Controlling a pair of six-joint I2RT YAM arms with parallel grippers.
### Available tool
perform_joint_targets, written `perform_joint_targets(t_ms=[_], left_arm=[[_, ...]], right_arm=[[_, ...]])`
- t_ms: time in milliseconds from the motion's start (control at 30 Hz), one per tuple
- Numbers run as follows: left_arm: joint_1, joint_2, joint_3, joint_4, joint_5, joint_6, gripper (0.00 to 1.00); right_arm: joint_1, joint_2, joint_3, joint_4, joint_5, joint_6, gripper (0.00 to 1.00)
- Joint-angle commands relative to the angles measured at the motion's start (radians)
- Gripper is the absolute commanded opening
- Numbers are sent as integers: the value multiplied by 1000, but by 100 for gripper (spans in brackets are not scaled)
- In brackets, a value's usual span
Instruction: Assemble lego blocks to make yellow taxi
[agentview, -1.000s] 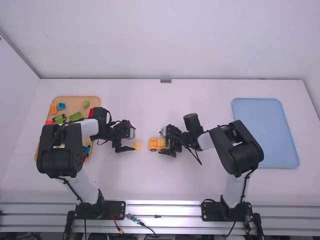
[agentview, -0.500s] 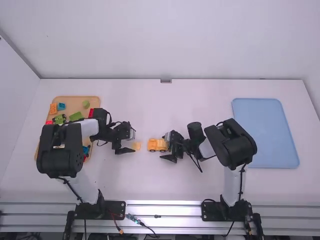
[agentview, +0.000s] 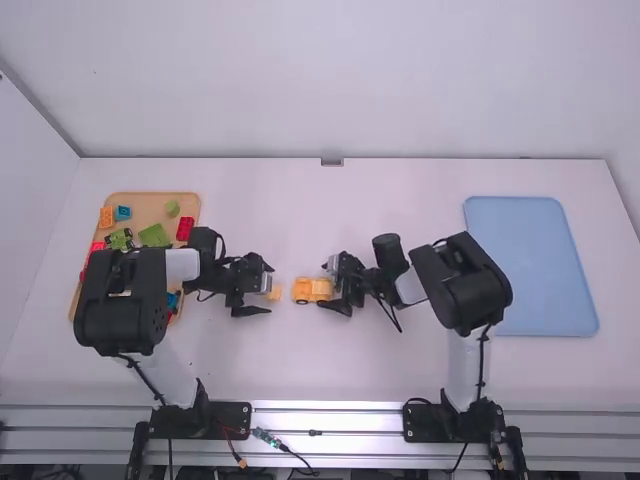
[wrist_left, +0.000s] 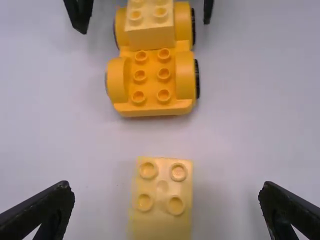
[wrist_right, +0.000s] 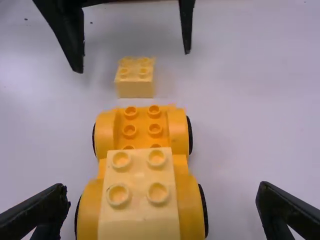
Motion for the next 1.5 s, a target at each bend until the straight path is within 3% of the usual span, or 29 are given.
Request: perform_joint_targets(t_ms=[0, 433, 600, 867, 1100, 1267, 1467], left_arm=[[-5, 5, -15, 11, 26, -49, 99], [-15, 5, -18, 13, 3, -55, 99], [-16, 5, -18, 10, 3, -55, 99], [-20, 6, -18, 10, 2, -56, 99], [-20, 5, -18, 9, 3, -56, 99], [-20, 5, -18, 9, 2, -56, 100], [-19, 5, -18, 9, -23, -56, 90]], right_arm=[[18, 13, -27, 24, 33, 21, 99], [40, 13, -9, -12, 55, 23, 100], [44, 20, 14, -48, 51, 16, 91], [44, 25, -6, 11, 48, 23, 85], [44, 25, -4, 5, 48, 23, 56], [44, 25, 24, -56, 48, 22, 52], [44, 25, 23, -63, 48, 12, 53]])
